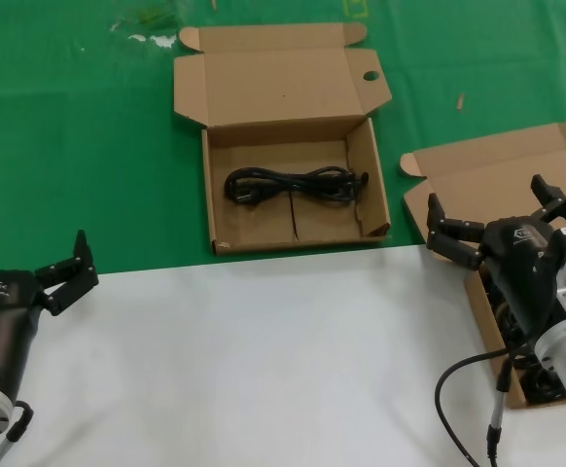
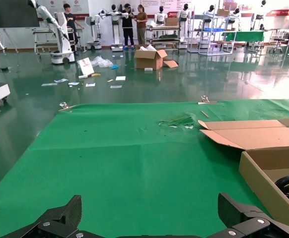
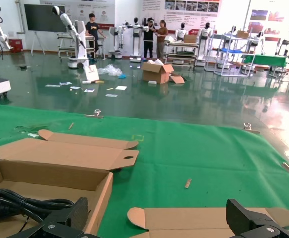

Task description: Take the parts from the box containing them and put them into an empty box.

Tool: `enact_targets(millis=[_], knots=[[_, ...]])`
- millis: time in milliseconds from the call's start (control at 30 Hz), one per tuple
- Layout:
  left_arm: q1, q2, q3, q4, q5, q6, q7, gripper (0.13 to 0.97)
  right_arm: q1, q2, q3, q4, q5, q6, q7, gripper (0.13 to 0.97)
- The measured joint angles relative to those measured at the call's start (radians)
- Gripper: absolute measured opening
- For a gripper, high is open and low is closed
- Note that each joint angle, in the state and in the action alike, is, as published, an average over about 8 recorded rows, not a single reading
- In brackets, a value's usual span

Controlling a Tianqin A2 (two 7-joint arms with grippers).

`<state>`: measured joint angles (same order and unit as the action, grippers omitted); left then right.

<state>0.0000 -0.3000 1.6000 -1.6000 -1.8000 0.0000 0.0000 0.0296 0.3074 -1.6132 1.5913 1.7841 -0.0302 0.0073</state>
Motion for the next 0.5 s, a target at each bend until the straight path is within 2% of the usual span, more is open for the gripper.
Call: enact_targets(millis=[500], knots=[[0.000, 0.000, 0.000, 0.000, 0.000, 0.000, 0.000, 0.966, 0.000, 0.000, 0.000, 0.000, 0.000, 0.000, 0.000, 0.966]])
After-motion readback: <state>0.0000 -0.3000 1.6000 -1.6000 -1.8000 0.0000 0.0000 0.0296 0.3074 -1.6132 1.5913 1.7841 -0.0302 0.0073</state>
